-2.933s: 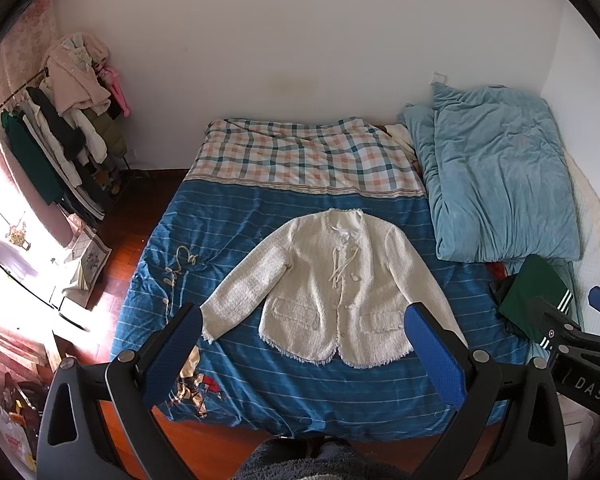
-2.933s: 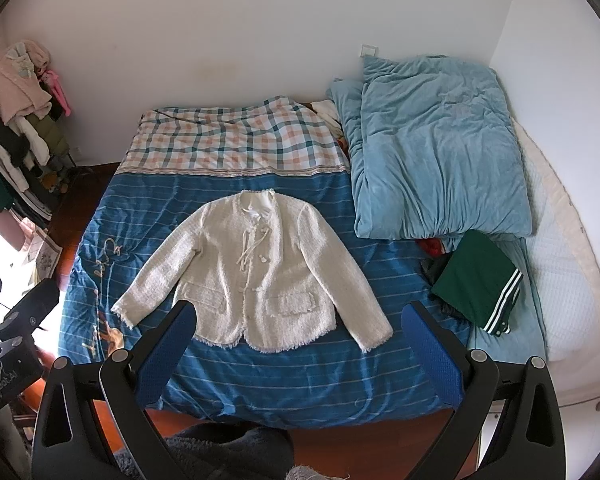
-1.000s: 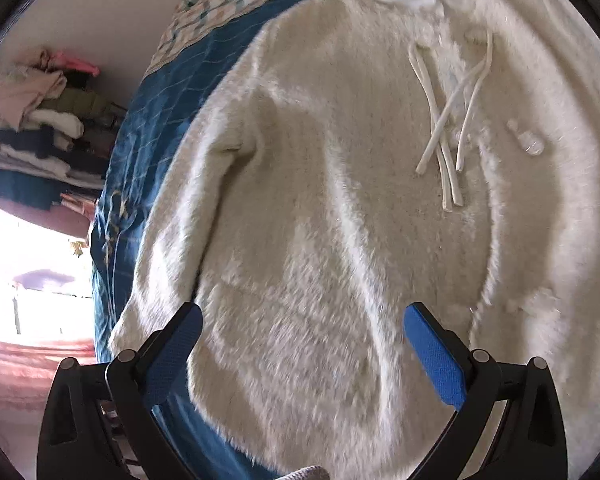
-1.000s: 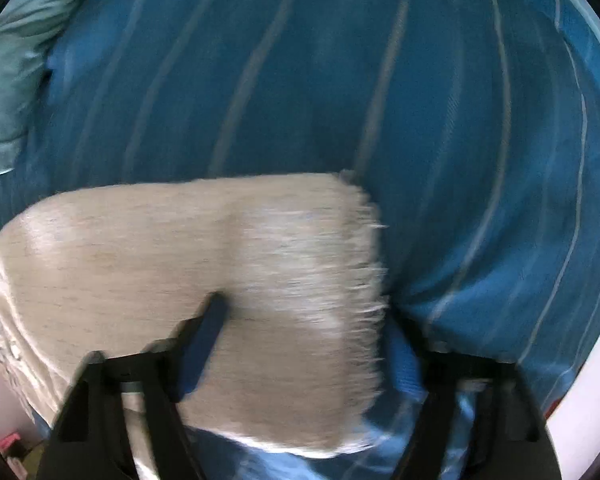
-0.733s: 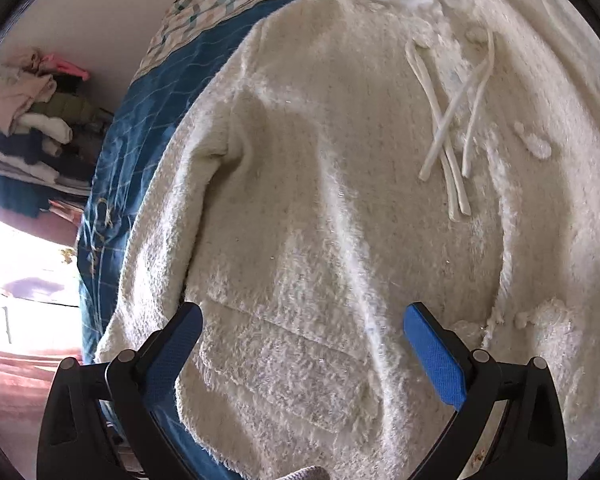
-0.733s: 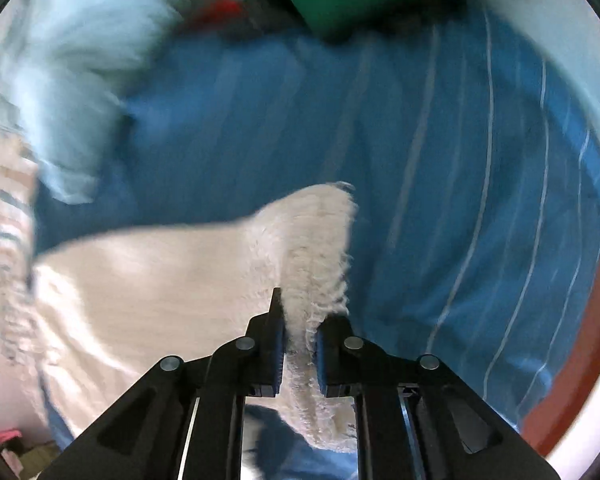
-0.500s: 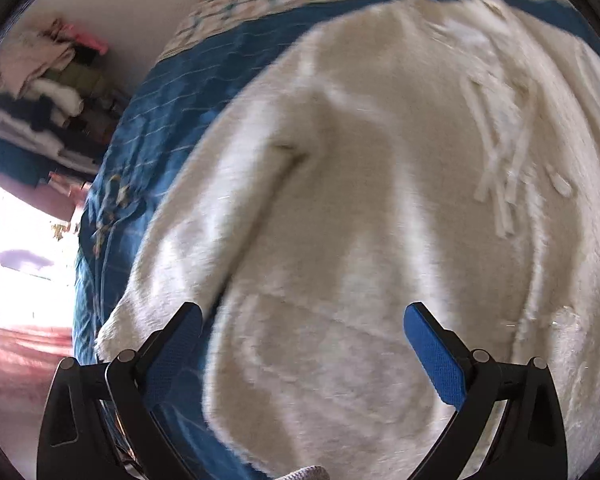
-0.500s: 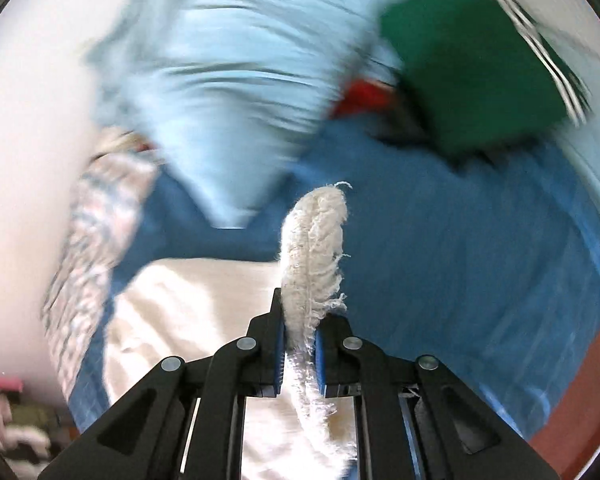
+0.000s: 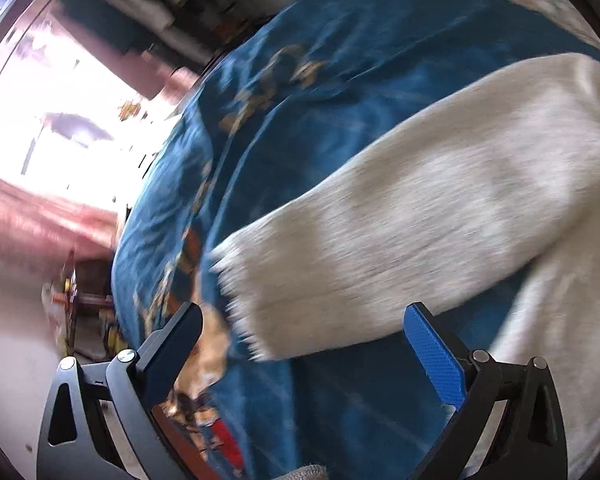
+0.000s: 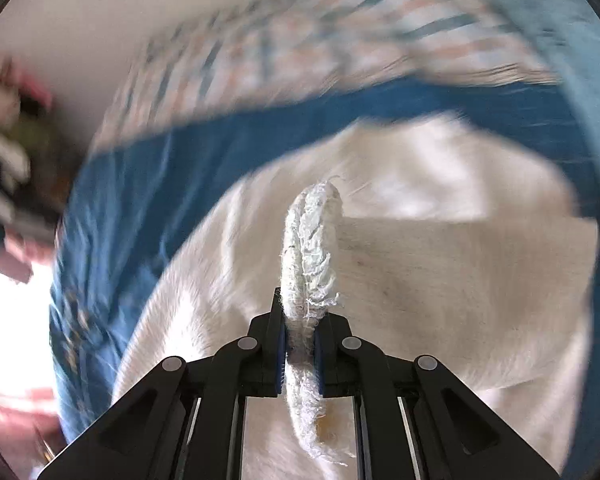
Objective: Fold large clothes
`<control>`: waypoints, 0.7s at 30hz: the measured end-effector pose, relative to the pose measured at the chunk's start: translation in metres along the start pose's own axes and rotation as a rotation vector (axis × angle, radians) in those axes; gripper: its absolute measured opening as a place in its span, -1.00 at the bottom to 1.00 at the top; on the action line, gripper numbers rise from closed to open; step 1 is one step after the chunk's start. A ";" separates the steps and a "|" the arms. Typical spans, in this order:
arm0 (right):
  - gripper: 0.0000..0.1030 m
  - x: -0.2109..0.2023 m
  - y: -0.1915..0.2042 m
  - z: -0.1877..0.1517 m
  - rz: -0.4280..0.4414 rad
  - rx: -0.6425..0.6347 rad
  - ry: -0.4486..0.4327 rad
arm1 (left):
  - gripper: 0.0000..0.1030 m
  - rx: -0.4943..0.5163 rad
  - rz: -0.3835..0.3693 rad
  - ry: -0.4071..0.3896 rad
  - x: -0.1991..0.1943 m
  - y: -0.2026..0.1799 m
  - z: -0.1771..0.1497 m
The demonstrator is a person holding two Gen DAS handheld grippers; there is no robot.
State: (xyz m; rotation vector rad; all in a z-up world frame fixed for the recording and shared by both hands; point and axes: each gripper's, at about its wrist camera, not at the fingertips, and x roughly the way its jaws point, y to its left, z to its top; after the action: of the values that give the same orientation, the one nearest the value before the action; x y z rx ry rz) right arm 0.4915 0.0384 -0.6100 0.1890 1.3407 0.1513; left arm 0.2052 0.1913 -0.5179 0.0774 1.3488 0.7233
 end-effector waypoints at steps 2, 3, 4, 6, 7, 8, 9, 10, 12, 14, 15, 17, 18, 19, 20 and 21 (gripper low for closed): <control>-0.73 0.058 0.029 -0.010 -0.032 -0.075 0.089 | 1.00 -0.026 -0.006 0.025 0.009 0.015 -0.007; -0.64 0.074 0.038 -0.010 -0.014 -0.101 0.107 | 1.00 -0.041 -0.006 0.039 0.013 0.022 -0.012; -0.60 0.078 0.042 -0.010 -0.021 -0.115 0.108 | 1.00 -0.055 -0.014 0.052 0.016 0.028 -0.016; -0.50 0.071 0.038 -0.013 0.043 -0.088 0.087 | 1.00 -0.109 -0.066 0.101 0.025 0.046 -0.022; -0.10 0.059 0.026 -0.016 0.110 -0.037 0.076 | 1.00 -0.141 -0.104 0.125 0.028 0.051 -0.025; 0.15 0.047 0.012 -0.020 0.147 0.011 0.064 | 1.00 -0.184 -0.158 0.153 0.032 0.057 -0.028; 0.45 0.030 -0.005 -0.027 0.183 0.071 0.032 | 1.00 -0.246 -0.227 0.184 0.037 0.062 -0.033; 0.47 0.020 -0.015 -0.032 0.195 0.105 0.007 | 1.00 -0.282 -0.271 0.207 0.041 0.063 -0.035; 0.47 -0.003 -0.041 -0.048 0.169 0.171 -0.023 | 0.99 -0.403 -0.390 0.296 0.060 0.064 -0.040; 0.47 -0.016 -0.073 -0.068 0.106 0.228 -0.029 | 0.99 -0.529 -0.511 0.351 0.079 0.060 -0.042; 0.47 -0.023 -0.086 -0.081 0.078 0.244 -0.028 | 0.99 -0.609 -0.582 0.378 0.091 0.057 -0.042; 0.47 -0.030 -0.114 -0.105 0.031 0.283 -0.010 | 0.98 -0.737 -0.667 0.388 0.110 0.054 -0.038; 0.47 -0.032 -0.125 -0.113 0.013 0.302 0.005 | 0.98 -0.807 -0.700 0.368 0.120 0.054 -0.034; 0.47 -0.043 -0.144 -0.115 0.001 0.319 0.020 | 0.86 -0.852 -0.688 0.330 0.128 0.055 -0.028; 0.47 -0.039 -0.152 -0.125 -0.017 0.337 0.033 | 0.73 -0.867 -0.653 0.298 0.133 0.057 -0.022; 0.47 -0.037 -0.158 -0.135 -0.038 0.353 0.039 | 0.53 -0.862 -0.607 0.277 0.139 0.058 -0.014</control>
State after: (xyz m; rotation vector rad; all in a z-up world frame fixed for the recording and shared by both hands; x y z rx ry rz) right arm 0.3518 -0.1172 -0.6396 0.4594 1.4021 -0.1155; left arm 0.1734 0.3039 -0.6144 -1.1036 1.1218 0.7437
